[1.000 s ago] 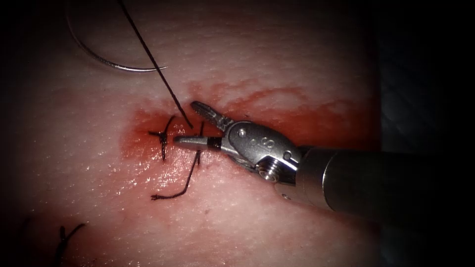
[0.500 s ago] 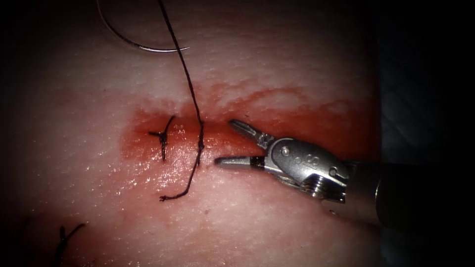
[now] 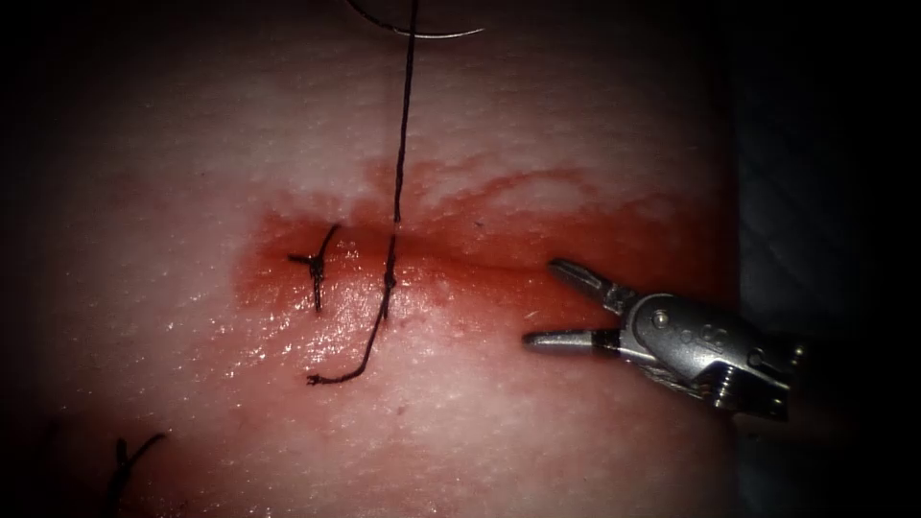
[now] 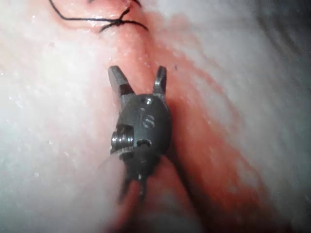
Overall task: Wound Closure
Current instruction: Set down the cut long length of suture
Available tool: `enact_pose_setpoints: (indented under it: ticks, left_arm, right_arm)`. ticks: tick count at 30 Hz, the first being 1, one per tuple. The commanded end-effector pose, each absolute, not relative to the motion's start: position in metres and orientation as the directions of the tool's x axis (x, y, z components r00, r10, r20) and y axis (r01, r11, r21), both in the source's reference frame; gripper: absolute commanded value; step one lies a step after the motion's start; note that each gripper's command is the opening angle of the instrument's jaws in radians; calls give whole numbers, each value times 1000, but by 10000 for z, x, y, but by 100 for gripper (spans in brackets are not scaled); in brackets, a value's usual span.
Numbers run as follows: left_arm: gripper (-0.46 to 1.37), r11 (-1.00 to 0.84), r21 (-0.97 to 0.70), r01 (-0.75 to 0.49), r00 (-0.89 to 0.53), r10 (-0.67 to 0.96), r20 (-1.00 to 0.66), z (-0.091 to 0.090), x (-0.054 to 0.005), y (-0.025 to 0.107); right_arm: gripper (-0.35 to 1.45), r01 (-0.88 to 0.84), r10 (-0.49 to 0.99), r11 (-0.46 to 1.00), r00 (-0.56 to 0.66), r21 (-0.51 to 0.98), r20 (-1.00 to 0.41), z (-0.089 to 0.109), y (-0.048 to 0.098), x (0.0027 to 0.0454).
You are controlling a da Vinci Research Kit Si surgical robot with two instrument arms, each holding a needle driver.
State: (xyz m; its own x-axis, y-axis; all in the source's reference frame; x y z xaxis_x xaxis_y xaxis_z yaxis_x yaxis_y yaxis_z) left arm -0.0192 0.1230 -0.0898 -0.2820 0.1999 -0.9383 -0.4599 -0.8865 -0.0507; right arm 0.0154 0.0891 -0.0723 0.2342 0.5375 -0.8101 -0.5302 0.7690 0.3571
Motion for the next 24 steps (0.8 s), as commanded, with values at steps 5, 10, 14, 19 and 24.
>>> enact_pose_setpoints:
  ticks: [5, 10, 14, 19, 24]
  left_arm:
    - [-35, -890, -66, -452, -275, 210, -938, -902, -196, 1240]
    - [-35, -882, -64, -466, -266, 209, -941, -908, -206, 1261]
    - [-35, -885, -57, -462, -265, 199, -943, -904, -229, 1274]
    - [-35, -895, -46, -443, -258, 177, -950, -882, -272, 1290]
    - [-35, -911, -63, -407, -257, 181, -949, -848, -302, 1282]
  right_arm:
    - [124, -539, 574, 742, 206, 398, -792, -722, 890, 167]
    - [117, -531, 578, 742, 200, 408, -791, -721, 892, 173]
    - [116, -528, 578, 744, 200, 410, -791, -723, 890, 170]
    - [110, -520, 577, 748, 201, 413, -792, -728, 885, 160]
    - [109, -515, 577, 749, 199, 416, -792, -734, 882, 154]
